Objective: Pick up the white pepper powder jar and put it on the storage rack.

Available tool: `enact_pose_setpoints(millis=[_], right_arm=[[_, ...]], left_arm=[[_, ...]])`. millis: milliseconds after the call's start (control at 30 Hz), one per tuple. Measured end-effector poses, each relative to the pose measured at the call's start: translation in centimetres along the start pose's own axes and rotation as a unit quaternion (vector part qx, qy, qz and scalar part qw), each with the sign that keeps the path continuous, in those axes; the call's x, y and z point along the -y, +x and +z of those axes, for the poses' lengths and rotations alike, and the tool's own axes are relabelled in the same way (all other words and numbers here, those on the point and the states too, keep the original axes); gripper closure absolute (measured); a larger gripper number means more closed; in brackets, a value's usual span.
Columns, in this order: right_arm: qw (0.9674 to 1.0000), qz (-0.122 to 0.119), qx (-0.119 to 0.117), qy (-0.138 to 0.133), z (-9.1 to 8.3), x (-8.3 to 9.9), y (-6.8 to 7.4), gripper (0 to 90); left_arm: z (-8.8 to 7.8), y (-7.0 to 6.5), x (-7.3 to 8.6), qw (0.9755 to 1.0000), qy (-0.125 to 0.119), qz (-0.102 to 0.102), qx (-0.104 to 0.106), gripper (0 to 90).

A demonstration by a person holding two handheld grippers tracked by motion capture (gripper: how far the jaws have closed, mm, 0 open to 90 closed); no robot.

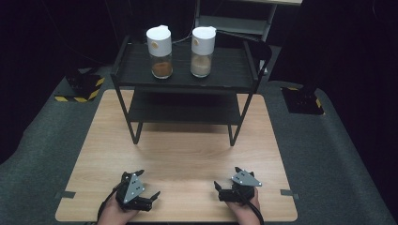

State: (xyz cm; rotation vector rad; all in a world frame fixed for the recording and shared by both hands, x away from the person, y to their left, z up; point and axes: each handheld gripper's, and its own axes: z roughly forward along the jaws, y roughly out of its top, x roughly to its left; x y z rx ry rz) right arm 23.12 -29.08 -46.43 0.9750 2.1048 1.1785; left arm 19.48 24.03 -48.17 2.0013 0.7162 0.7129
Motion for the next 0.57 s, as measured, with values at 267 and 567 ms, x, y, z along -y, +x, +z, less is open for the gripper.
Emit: enact_pose_setpoints(millis=[267, 567], right_arm=[[1.0, -0.003, 0.002, 0.0, -0.02, 0.01, 0.14, 0.2], [1.0, -0.003, 0.001, -0.005, -0.17, 0.21, 0.17, 0.2]], left_arm=[[0.04, 0.04, -0.06, 1.0, 0.001, 0.004, 0.003, 3.9], [0.14, 0.61, -0.23, 0.9999, 0.007, -0.004, 0.015, 4.3]])
